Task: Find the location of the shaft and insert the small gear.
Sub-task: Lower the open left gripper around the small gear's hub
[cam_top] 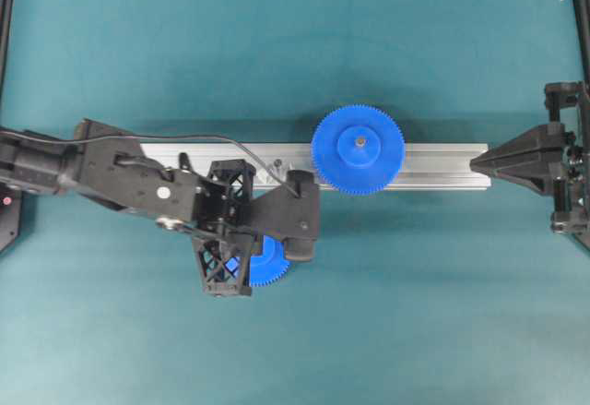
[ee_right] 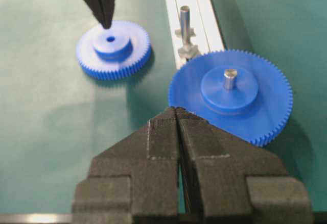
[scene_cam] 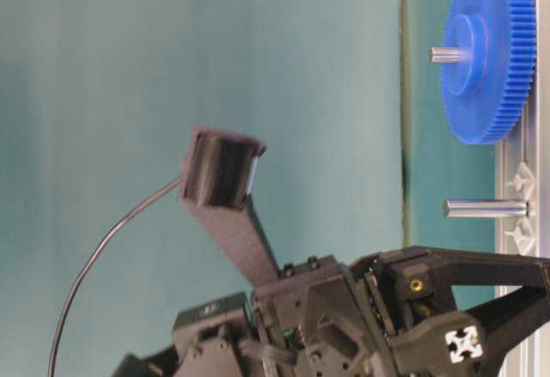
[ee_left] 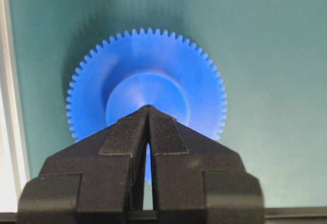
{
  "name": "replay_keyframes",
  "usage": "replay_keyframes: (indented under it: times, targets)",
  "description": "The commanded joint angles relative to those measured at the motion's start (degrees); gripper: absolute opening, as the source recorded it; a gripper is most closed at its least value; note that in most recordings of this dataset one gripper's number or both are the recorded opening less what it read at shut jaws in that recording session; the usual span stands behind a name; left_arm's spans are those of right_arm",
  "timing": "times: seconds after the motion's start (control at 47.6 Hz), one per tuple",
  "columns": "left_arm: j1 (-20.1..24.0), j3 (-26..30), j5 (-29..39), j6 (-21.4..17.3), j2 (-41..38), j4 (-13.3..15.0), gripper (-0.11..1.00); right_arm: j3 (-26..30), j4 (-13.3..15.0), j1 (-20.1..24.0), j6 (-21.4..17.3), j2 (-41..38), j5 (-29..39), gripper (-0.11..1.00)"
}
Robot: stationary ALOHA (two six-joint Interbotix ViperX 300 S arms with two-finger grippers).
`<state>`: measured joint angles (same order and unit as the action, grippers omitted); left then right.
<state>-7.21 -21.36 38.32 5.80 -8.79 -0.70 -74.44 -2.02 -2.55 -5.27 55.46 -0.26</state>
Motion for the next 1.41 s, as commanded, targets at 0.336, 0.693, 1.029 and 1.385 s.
replay_keyframes:
  times: [0.336, 0.693, 1.029, 1.385]
  targets:
    - [-0.26, 6.42, 9.49, -1.41, -2.11, -0.44, 0.01, 0.44, -0.09, -0.18, -0.53, -0.26, -0.26, 0.01]
    - [-0.26, 6.59, 9.58, -2.11, -1.76, -0.44, 0.01, 0.44, -0.09, -0.18, -0.53, -0.26, -0.26, 0.01]
    - [-0.26, 5.45, 6.86, -2.02, -1.58, -0.44, 0.20, 0.44, -0.09, -0.18, -0.53, -0.26, -0.26, 0.01]
    - [-0.35, 4.66, 5.01, -2.20, -1.67, -0.44, 0.93, 0.26, -0.09, -0.18, -0.53, 0.79, -0.26, 0.01]
